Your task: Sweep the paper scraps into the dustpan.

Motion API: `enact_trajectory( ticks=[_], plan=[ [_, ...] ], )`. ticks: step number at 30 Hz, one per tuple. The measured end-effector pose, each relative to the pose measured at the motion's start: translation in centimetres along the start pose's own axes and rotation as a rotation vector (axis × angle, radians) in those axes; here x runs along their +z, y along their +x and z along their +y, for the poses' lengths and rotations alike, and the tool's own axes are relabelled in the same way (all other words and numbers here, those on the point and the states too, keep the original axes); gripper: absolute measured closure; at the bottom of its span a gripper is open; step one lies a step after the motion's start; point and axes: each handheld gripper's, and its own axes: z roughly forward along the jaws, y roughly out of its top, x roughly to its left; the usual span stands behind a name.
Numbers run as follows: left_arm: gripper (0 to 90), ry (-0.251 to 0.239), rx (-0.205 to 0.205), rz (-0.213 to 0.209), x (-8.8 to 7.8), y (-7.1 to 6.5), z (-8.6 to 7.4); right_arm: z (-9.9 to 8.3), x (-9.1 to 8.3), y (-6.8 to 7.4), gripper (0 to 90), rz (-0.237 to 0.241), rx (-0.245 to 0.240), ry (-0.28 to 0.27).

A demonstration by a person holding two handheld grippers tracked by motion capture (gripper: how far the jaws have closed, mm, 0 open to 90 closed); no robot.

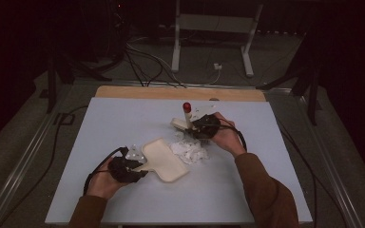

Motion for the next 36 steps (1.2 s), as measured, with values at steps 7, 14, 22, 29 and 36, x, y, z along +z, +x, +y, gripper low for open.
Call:
enact_trajectory(
  ticks=[7, 14, 22, 29, 36],
  plan=[
    [66.3, -0.001, 0.004, -0.002, 0.2, -0.1, 0.2, 0.1, 0.1, 0.9, 66.8, 0.029, -0.020, -0.011],
    [66.3, -0.001, 0.005, -0.006, 0.4, -0.2, 0.4, 0.2, -0.2, 1.7, 66.8, 0.071, -0.053, -0.025],
    [66.3, 0.002, 0.009, -0.010, 0.5, -0.3, 0.7, 0.4, -0.4, 2.6, 66.8, 0.122, -0.084, -0.046],
    [66.3, 0.001, 0.007, -0.011, 0.5, -0.3, 0.6, 0.7, -0.8, 3.5, 66.8, 0.208, -0.129, -0.086],
    [66.3, 0.003, 0.020, -0.013, 0.5, -0.3, 0.7, 1.3, -1.3, 3.1, 66.8, 0.114, -0.061, -0.103]
  ],
)
